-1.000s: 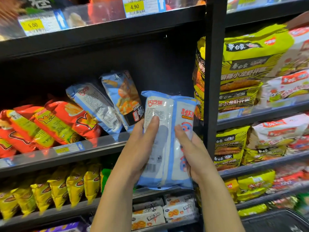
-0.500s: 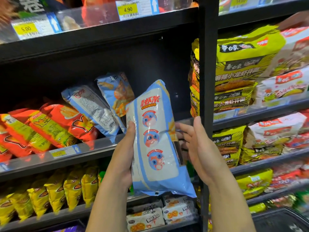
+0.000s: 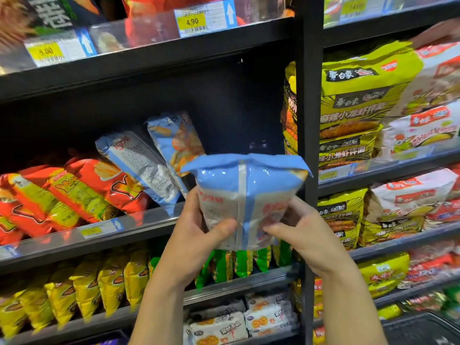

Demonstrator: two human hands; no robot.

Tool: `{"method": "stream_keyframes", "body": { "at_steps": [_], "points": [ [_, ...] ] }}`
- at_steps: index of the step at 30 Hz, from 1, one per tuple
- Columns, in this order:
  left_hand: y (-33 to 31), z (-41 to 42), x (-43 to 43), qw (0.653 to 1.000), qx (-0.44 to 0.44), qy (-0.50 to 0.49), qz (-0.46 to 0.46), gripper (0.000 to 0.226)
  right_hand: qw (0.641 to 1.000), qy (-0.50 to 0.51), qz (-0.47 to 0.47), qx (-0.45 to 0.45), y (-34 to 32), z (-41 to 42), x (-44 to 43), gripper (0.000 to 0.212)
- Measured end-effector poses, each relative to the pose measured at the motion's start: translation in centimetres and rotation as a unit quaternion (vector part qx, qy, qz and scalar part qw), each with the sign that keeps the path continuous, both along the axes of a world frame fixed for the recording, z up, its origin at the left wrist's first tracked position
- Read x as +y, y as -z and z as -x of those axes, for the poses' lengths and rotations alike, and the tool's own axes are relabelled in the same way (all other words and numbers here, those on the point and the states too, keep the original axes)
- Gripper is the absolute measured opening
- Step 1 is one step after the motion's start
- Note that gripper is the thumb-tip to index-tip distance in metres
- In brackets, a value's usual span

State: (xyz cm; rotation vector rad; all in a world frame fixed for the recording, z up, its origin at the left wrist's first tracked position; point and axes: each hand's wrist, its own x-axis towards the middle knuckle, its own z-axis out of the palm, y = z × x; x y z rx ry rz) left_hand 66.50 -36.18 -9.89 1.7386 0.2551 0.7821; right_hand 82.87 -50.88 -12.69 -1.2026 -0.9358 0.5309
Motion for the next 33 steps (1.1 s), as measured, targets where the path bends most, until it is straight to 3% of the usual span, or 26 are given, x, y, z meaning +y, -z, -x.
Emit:
{"method": "stream_keyframes", "body": {
  "at_steps": [5, 15, 19, 21, 24, 28, 33],
  "points": [
    [0.3, 0.1, -0.1, 1.000, -0.001, 0.005, -0.018, 0.061, 0.999, 0.008, -0.037, -0.001, 0.7, -0.4, -0.5, 0.045],
    [-0.6, 1.2, -0.4, 0.997, 0.031, 0.066, 0.038, 0.080, 1.000, 0.016, -0.013, -0.015, 0.0, -0.3, -1.0, 0.033],
    [-1.1, 0.8, -0.8, 0.995, 0.062, 0.015, 0.078, 0.067, 0.996, -0.007, 0.033, 0.081, -0.4, 0.3, -1.0, 0.044],
    [-1.4, 0.6, -1.5, 0.986, 0.081, -0.020, 0.141, 0.056, 0.990, -0.030, 0.074, 0.117, -0.7, 0.7, -1.0, 0.054],
    [-1.9, 0.4, -2.4, 0.964, 0.112, -0.020, 0.239, 0.032, 0.976, -0.045, 0.111, 0.184, -0.9, 1.0, -0.7, 0.051],
    [-2.9, -0.2, -2.2, 0.956, 0.126, 0.002, 0.265, 0.029, 0.978, -0.065, 0.124, 0.153, -0.6, 0.7, 0.3, 0.036],
    [-3.5, 0.8, -2.6, 0.962, 0.127, 0.015, 0.240, 0.037, 0.963, -0.047, 0.154, 0.218, -0.8, -0.1, 2.0, 0.052]
  ]
}}
